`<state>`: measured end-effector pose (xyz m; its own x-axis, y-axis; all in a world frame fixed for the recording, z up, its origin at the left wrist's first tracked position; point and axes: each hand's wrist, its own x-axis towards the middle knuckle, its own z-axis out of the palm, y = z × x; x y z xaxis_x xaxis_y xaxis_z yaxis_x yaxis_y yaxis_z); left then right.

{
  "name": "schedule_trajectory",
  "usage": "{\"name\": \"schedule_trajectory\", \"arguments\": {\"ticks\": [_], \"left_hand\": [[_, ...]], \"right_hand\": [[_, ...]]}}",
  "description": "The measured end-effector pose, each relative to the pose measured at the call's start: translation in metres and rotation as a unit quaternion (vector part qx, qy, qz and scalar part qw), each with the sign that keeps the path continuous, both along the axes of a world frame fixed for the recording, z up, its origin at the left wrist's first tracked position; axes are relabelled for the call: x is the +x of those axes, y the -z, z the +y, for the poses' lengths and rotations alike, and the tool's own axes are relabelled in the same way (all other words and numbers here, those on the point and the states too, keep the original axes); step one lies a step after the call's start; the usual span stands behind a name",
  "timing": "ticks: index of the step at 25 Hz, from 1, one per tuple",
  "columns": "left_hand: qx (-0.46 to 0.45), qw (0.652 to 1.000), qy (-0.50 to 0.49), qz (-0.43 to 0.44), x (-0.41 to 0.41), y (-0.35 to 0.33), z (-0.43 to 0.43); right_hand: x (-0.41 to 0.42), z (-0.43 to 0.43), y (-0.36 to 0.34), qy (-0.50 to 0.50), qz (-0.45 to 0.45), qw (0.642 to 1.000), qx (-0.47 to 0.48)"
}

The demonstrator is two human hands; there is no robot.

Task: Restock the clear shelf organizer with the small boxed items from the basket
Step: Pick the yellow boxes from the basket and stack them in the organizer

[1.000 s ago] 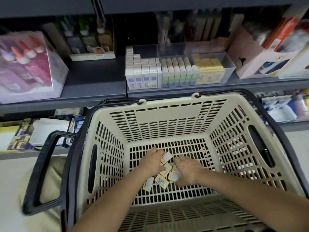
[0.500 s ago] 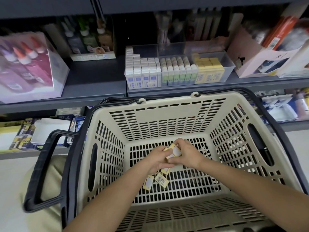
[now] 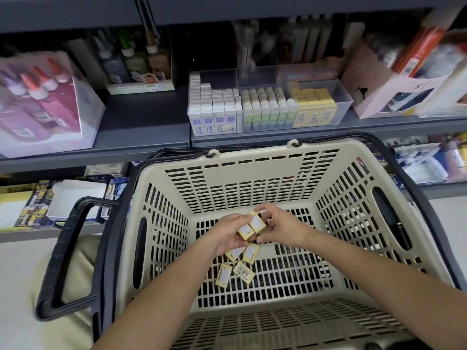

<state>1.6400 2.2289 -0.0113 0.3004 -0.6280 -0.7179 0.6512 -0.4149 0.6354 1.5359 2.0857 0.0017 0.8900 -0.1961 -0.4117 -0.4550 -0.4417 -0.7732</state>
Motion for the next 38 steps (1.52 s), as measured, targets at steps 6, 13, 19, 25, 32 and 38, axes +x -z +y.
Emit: {"name": "schedule_trajectory", "arguments": {"ticks": [6,13,19,25,32,38], "left_hand": [[0.011,0.999,0.042,0.009,0.005,-0.004,0.001],[0.016,0.996,-0.053,0.070,0.010,-0.001,-0.001],[0.025,1.000,-0.011,0.005,0.009,0.001,0.002],[-0.013,0.999,-0.018,0.041,0.011,0.001,-0.002],[-0.021,0.997,0.036,0.062,0.003,0.002,-0.002],[0.023,0.985,-0.169,0.023,0.031,0.011,0.018]], "right_hand": [[-0.005,0.000,-0.007,-0.179,-0.134,0.940,-0.259],[0.003,-0.008,-0.009,-0.068,-0.135,0.966,-0.210],[0.006,-0.009,-0.007,0.044,-0.058,0.996,-0.050],[0.009,-0.004,-0.012,0.041,-0.045,0.996,0.060],[0.011,0.000,0.002,0.066,-0.040,0.996,0.049],[0.024,0.003,0.028,-0.049,0.061,0.988,-0.135]]}}
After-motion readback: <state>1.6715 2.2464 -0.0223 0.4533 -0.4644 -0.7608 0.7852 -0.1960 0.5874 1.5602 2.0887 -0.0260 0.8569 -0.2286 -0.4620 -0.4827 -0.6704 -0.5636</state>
